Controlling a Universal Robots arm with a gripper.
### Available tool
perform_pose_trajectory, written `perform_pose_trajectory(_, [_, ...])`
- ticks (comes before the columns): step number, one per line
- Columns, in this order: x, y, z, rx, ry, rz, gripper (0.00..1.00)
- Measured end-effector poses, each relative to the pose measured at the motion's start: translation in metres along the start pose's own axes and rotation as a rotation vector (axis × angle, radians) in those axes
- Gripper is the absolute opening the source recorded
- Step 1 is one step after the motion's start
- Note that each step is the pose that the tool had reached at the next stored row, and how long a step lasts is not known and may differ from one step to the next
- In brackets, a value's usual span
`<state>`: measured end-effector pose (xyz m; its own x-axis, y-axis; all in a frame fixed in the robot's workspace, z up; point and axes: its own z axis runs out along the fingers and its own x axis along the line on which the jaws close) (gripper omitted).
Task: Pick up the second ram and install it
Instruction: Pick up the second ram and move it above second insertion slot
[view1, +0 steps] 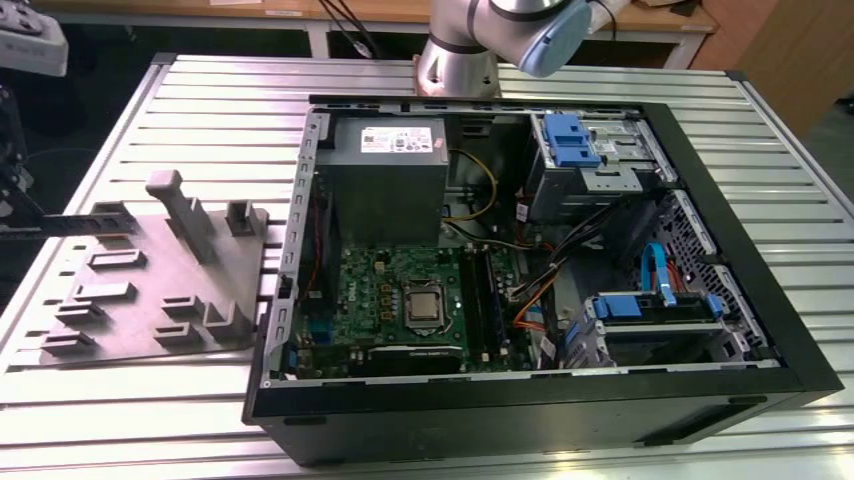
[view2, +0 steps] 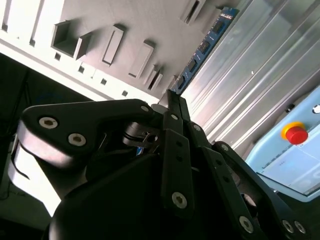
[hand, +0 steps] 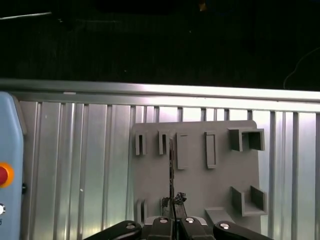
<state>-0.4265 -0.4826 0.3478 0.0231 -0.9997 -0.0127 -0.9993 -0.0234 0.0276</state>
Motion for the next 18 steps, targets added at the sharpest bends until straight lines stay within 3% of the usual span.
perform_pose_trajectory(18, [-0.0007,0.0014,-0.0507,0.0002,-0.0007,0.003,0.11])
